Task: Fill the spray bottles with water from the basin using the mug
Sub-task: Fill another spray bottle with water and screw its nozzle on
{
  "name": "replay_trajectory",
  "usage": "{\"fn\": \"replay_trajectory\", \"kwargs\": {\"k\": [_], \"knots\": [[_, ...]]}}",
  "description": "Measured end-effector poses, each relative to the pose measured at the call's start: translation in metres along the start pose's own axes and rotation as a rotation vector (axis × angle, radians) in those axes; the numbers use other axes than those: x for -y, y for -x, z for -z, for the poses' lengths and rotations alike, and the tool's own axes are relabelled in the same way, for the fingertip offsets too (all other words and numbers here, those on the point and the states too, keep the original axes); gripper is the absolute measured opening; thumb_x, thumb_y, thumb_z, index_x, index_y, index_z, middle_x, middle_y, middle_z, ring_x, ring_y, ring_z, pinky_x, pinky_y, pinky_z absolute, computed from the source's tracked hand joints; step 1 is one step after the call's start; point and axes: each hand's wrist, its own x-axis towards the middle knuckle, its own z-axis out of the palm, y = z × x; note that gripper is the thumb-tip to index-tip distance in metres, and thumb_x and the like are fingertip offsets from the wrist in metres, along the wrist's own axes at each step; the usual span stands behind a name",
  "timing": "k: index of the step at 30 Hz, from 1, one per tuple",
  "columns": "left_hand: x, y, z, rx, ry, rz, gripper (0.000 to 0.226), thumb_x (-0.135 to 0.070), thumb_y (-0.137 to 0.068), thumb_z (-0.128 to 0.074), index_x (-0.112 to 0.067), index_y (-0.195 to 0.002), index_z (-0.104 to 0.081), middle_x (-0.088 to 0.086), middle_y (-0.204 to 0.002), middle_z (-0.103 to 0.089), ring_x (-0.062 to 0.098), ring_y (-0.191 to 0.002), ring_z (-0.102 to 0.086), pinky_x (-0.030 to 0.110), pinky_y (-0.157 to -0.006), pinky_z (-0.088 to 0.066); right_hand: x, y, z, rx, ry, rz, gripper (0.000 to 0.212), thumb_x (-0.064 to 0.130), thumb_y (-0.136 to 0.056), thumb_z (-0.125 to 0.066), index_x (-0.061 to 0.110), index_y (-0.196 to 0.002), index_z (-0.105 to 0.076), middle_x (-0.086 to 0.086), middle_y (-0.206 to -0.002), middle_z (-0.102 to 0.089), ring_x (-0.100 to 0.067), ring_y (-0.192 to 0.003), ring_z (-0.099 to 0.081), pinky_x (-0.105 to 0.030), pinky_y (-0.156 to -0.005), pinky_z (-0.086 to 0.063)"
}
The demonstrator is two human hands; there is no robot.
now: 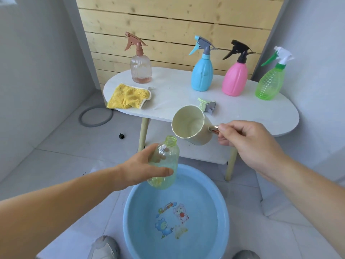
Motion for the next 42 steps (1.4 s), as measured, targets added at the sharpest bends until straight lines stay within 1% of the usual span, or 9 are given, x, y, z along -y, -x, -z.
{"fn": "replay_trajectory", "kwargs": {"k": [3, 7, 12, 16, 20, 23, 30, 39, 42], "knots": [[-0.003, 0.004, -0.003, 0.022, -0.032, -0.023, 0.076, -0.044, -0.064, -0.088, -0.042, -0.133, -0.057, -0.01, -0.126, -0.069, 0.007, -0.116, -0.067, 0.036, -0.104, -0.056, 0.011, 0.006, 0.003, -0.01, 0.017, 0.054, 0.022, 0.032, -0.095, -0.061, 0.02, -0.081, -0.074, -0.002, -0.083, -0.076, -0.014, -0.085, -0.073, -0.037, -0.09, -0.054], [-0.001, 0.003, -0.009, 0.02, 0.0, -0.028, 0.075, -0.044, -0.064, -0.089, -0.041, -0.133, -0.058, -0.011, -0.125, -0.069, 0.006, -0.116, -0.067, 0.038, -0.107, -0.055, 0.011, 0.008, 0.005, -0.019, 0.032, 0.097, 0.02, 0.033, -0.094, -0.062, 0.024, -0.081, -0.075, -0.009, -0.087, -0.074, -0.033, -0.089, -0.069, -0.047, -0.088, -0.053], [0.001, 0.0, -0.018, 0.032, 0.027, -0.035, 0.078, -0.05, -0.062, -0.089, -0.045, -0.133, -0.057, -0.008, -0.129, -0.067, 0.011, -0.12, -0.066, 0.043, -0.109, -0.053, 0.01, 0.009, 0.006, -0.02, 0.045, 0.109, 0.015, 0.03, -0.093, -0.063, 0.032, -0.085, -0.075, 0.02, -0.089, -0.075, -0.008, -0.088, -0.071, -0.028, -0.087, -0.053], [-0.001, -0.001, -0.021, 0.032, 0.03, -0.038, 0.075, -0.051, -0.061, -0.087, -0.047, -0.13, -0.058, -0.009, -0.129, -0.067, 0.01, -0.119, -0.065, 0.042, -0.107, -0.054, 0.008, 0.01, 0.007, -0.033, 0.048, 0.121, 0.014, 0.029, -0.093, -0.063, 0.031, -0.086, -0.075, 0.025, -0.095, -0.074, -0.002, -0.088, -0.069, -0.016, -0.082, -0.051], [-0.003, 0.0, -0.023, 0.038, 0.053, -0.032, 0.075, -0.049, -0.063, -0.088, -0.046, -0.131, -0.058, -0.01, -0.127, -0.067, 0.009, -0.118, -0.066, 0.042, -0.106, -0.056, 0.008, 0.01, 0.007, -0.035, 0.041, 0.119, 0.014, 0.029, -0.093, -0.063, 0.029, -0.087, -0.075, 0.029, -0.099, -0.072, 0.004, -0.089, -0.068, -0.012, -0.082, -0.05], [-0.004, 0.0, -0.024, 0.038, 0.068, -0.028, 0.076, -0.05, -0.061, -0.089, -0.046, -0.131, -0.058, -0.01, -0.126, -0.068, 0.009, -0.118, -0.066, 0.042, -0.105, -0.056, 0.007, 0.01, 0.008, -0.035, 0.039, 0.135, 0.013, 0.027, -0.093, -0.063, 0.026, -0.09, -0.076, 0.028, -0.101, -0.072, 0.01, -0.088, -0.065, -0.006, -0.08, -0.046], [-0.002, -0.003, -0.023, 0.035, 0.073, -0.021, 0.076, -0.052, -0.06, -0.089, -0.047, -0.13, -0.058, -0.007, -0.13, -0.066, 0.012, -0.122, -0.064, 0.045, -0.107, -0.055, 0.007, 0.01, 0.007, -0.04, 0.058, 0.166, 0.012, 0.026, -0.091, -0.065, 0.024, -0.086, -0.076, 0.021, -0.108, -0.07, 0.011, -0.094, -0.064, -0.002, -0.081, -0.043], [0.0, -0.004, -0.023, 0.045, 0.066, -0.021, 0.078, -0.053, -0.061, -0.089, -0.047, -0.132, -0.057, -0.007, -0.131, -0.065, 0.012, -0.123, -0.064, 0.046, -0.108, -0.054, 0.007, 0.011, 0.007, -0.041, 0.068, 0.203, 0.013, 0.025, -0.091, -0.065, 0.031, -0.083, -0.074, 0.015, -0.112, -0.07, 0.004, -0.103, -0.064, -0.006, -0.086, -0.043], [0.0, -0.005, -0.023, 0.04, 0.068, -0.021, 0.079, -0.053, -0.06, -0.089, -0.047, -0.132, -0.057, -0.006, -0.132, -0.065, 0.013, -0.124, -0.063, 0.046, -0.108, -0.054, 0.007, 0.01, 0.007, -0.047, 0.081, 0.228, 0.013, 0.021, -0.092, -0.066, 0.027, -0.085, -0.075, 0.012, -0.112, -0.07, 0.004, -0.107, -0.063, -0.006, -0.087, -0.043]]}}
